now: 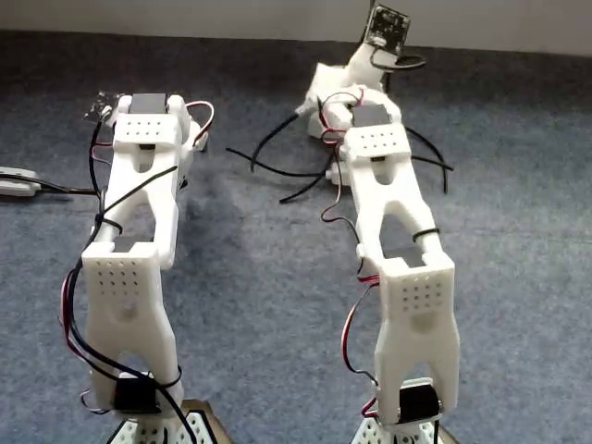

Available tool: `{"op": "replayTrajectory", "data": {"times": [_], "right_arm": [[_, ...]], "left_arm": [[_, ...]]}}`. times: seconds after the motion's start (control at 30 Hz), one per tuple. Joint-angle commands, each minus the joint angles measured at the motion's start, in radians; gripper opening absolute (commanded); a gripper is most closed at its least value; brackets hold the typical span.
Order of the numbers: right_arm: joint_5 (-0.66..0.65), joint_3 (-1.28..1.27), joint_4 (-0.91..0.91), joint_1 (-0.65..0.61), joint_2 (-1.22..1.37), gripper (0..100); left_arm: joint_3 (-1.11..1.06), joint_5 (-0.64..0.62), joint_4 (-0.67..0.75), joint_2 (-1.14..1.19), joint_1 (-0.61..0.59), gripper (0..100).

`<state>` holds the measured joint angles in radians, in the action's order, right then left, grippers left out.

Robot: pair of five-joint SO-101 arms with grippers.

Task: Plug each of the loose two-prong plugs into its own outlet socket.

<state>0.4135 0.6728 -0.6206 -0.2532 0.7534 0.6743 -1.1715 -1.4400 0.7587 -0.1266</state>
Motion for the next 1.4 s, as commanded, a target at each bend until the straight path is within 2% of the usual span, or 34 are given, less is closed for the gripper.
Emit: {"op": "replayTrajectory", "data": {"times": [0.0,0.2,0.57,0.73,0.87,1.0,1.07,1.2,1.37], "right_arm": [[-0.02,0.101,-0.004,0.019,0.019,32.2],[-0.086,0.298,-0.199,-0.016,0.027,32.7],[-0.091,0.909,-0.704,-0.114,0.027,32.7],[-0.206,1.099,-0.928,-0.117,0.022,32.7],[-0.316,1.09,-1.056,-0.113,-0.018,32.7],[-0.345,1.09,-1.092,-0.166,-0.025,32.7],[-0.351,1.089,-1.079,-0.219,-0.021,32.7],[-0.448,1.076,-1.029,-0.341,-0.005,32.7],[-0.503,1.04,-0.926,-0.441,0.012,32.7]], "left_arm": [[0.004,0.003,0.008,-0.015,0.012,27],[0.004,0.003,0.008,-0.015,0.013,27],[0.005,0.002,0.014,-0.021,-0.016,27],[0.047,0.0,0.014,-0.016,-0.084,27],[0.087,0.0,0.012,-0.021,-0.196,27],[0.163,0.002,-0.029,-0.022,-0.341,27],[0.228,0.002,-0.091,-0.022,-0.42,27],[0.377,0.006,-0.196,-0.016,-0.581,27],[0.453,0.008,-0.221,-0.016,-0.783,27]]}}
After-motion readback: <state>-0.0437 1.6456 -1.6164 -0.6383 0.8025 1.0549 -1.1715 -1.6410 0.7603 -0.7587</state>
